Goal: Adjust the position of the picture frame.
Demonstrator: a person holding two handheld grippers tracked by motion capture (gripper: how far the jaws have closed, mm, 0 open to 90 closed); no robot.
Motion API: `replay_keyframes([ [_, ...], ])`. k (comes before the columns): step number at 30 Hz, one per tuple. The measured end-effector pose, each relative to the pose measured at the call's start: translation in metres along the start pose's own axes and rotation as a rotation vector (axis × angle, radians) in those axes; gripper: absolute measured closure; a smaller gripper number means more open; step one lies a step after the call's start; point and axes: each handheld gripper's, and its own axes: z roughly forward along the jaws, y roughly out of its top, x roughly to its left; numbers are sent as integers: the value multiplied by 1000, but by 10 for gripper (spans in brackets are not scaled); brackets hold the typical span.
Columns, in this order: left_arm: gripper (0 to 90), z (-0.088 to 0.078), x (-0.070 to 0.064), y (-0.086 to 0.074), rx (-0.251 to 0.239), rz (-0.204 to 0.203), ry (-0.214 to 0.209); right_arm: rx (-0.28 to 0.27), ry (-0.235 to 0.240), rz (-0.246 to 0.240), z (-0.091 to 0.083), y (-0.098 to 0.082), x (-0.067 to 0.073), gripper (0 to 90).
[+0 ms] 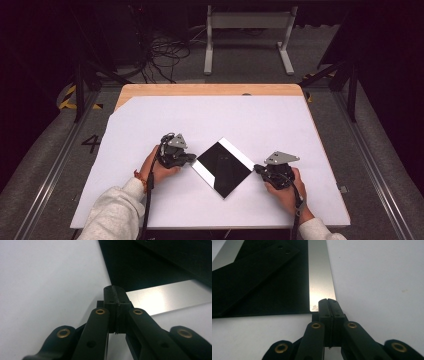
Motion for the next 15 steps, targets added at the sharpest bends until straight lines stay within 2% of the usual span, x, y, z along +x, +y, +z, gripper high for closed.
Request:
replay_keyframes([
  [3, 898, -3, -4, -3, 5, 8, 5, 5, -12, -1, 5, 5, -1, 900],
  [8, 899, -8, -16, -9, 11, 43, 46, -4, -19, 37, 17, 15, -7, 900],
  [12, 898, -12, -18, -16, -5, 17, 23, -12, -39, 36, 25, 20, -9, 900],
  [15, 897, -12, -21, -17, -4, 26, 44, -13, -45, 28, 24, 20, -8, 900],
])
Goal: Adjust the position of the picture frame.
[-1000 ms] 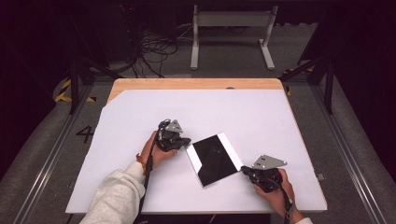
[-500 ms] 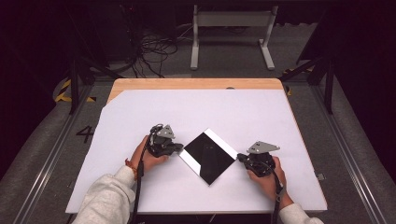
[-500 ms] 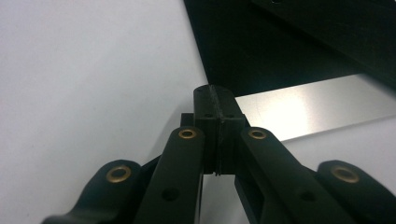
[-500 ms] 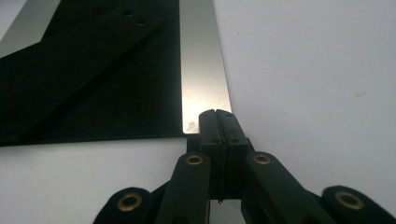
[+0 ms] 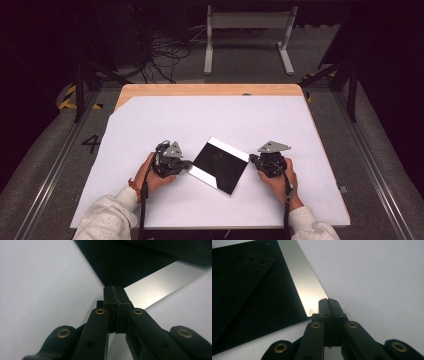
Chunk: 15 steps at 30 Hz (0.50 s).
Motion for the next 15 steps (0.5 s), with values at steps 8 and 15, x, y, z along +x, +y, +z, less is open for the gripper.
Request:
replay_keyframes([
  [8, 895, -3, -1, -4, -4, -18, -27, 19, 82, -41, -15, -9, 20, 886],
  [15, 898, -3, -11, -6, -15, 26, -64, 27, 113, -73, -19, -12, 31, 869],
])
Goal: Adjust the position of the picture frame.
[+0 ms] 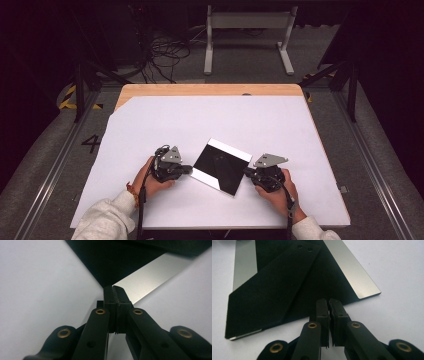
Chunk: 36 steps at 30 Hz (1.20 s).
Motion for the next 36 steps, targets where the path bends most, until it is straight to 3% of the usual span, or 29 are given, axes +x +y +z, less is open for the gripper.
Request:
replay_keyframes([
  [2, 899, 0, -5, 1, 12, 24, 22, -1, 10, 9, 0, 0, -3, 878],
  [8, 899, 0, -9, 0, 2, 15, -8, -6, 2, 6, 0, -1, -5, 889],
  [15, 900, 1, -17, -2, -10, 30, -3, -15, 0, 31, 2, -1, -11, 900],
  [22, 900, 1, -27, -4, -22, 44, -50, -11, -23, 33, 4, 2, -16, 900],
  [36, 895, 6, -40, 0, -31, 56, -100, -15, -55, 54, 16, 13, -29, 900],
])
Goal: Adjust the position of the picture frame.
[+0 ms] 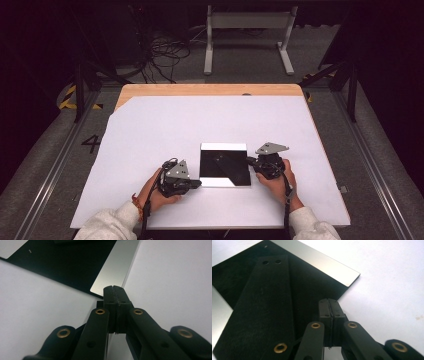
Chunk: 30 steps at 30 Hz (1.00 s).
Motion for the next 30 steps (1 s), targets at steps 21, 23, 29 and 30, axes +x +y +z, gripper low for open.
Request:
replay_keyframes([
  [21, 826, -1, 4, -1, 1, -30, 72, 43, 126, -38, -22, -14, -1, 835],
  [23, 825, -1, 4, -1, 2, -29, 74, 44, 137, -37, -23, -15, -1, 853],
  [29, 815, 0, 5, 1, -1, -35, 81, 51, 165, -40, -24, -16, 1, 900],
  [30, 814, 1, 6, 1, -1, -33, 82, 57, 181, -49, -24, -16, 2, 900],
])
